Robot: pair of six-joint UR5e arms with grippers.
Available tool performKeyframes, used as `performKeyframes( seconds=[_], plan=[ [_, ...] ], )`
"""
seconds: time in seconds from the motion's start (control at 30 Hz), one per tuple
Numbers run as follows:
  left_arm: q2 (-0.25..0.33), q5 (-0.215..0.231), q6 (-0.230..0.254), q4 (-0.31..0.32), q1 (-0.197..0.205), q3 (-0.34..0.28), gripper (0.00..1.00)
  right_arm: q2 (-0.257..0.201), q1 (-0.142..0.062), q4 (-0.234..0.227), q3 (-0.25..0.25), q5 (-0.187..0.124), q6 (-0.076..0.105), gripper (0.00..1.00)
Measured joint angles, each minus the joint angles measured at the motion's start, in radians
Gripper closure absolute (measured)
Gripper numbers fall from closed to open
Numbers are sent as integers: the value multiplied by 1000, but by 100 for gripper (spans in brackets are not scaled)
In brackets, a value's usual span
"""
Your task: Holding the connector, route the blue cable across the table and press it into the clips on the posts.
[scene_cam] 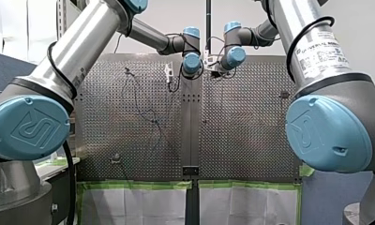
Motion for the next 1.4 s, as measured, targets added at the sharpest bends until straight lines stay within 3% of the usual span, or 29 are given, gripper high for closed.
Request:
performKeyframes(
  seconds=[0.17,0.2,0.8,0.97,1.4],
  plan=[
    [0,-1,-1,2,-1,0,55,0,0,1,0,0,0,100],
    [0,-1,-1,2,-1,0,100,0,0,1,0,0,0,100],
    [0,-35,-39,-25,-12,-3,100,-1,3,4,1,0,-1,100],
    [4,-66,-56,-39,-21,-33,100,-1,9,7,14,0,-7,100],
    [70,-116,-69,53,-42,-141,100,-40,20,7,98,2,-9,100]
  ],
)
